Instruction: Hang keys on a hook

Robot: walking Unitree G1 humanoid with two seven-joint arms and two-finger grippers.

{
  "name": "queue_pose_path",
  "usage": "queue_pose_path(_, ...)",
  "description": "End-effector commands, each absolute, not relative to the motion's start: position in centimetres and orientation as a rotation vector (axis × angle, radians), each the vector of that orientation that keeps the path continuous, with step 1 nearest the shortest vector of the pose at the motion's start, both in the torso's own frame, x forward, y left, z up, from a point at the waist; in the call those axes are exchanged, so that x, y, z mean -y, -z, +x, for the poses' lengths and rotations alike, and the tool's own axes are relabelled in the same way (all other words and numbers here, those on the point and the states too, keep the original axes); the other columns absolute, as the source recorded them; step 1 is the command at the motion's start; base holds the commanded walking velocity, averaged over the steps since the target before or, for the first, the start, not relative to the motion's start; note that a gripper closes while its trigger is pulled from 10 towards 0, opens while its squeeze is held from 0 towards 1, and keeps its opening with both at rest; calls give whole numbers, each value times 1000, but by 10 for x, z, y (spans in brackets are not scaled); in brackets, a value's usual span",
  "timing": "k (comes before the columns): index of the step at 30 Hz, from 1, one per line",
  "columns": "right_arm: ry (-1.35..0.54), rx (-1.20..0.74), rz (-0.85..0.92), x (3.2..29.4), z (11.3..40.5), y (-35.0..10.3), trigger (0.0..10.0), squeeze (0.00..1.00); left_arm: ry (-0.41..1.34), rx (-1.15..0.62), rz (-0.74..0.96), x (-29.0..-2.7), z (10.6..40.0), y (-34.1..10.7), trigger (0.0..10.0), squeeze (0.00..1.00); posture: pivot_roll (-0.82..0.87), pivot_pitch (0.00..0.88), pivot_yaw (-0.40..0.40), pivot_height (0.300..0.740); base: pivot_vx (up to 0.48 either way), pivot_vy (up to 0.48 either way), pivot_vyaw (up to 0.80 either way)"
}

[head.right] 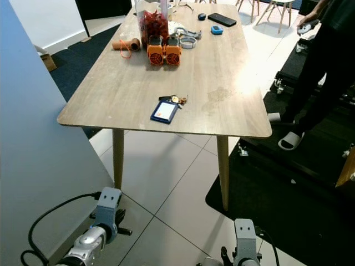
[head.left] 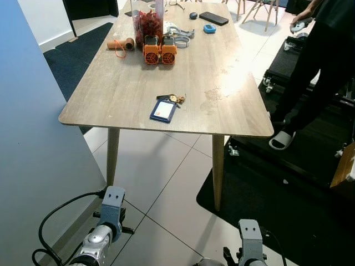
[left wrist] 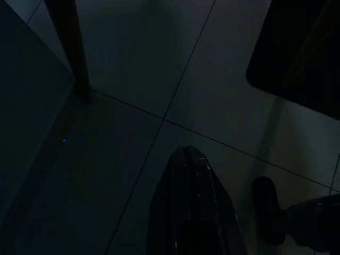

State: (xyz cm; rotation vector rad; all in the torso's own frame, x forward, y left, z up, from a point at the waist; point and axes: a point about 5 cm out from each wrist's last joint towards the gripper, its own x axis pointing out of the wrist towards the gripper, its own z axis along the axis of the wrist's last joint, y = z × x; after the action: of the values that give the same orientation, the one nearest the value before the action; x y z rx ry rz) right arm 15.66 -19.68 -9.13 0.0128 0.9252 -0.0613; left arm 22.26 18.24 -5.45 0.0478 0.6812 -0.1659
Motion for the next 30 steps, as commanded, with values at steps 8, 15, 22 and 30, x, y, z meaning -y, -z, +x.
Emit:
queue_pose_path(8,69,-940,17,199,153,93,10000,0,170,-680,37,-180,221,55,10000,0,63,61,-18,740,-320,0,0)
queue_pose_path(15,66,-937,10,200,155,92,10000,0,173,-672,37,-179,223,54,10000,0,64,52,-20,740,-332,0,0)
queue_pose_path(22,66,-936,10,200,155,92,10000,0,177,-671,42,-180,223,54,10000,0,63,48,-18,740,-329,0,0)
queue_pose_path(30,69,-939,18,198,153,93,10000,0,196,-669,57,-179,225,53,10000,0,62,51,-8,740,-70,0,0)
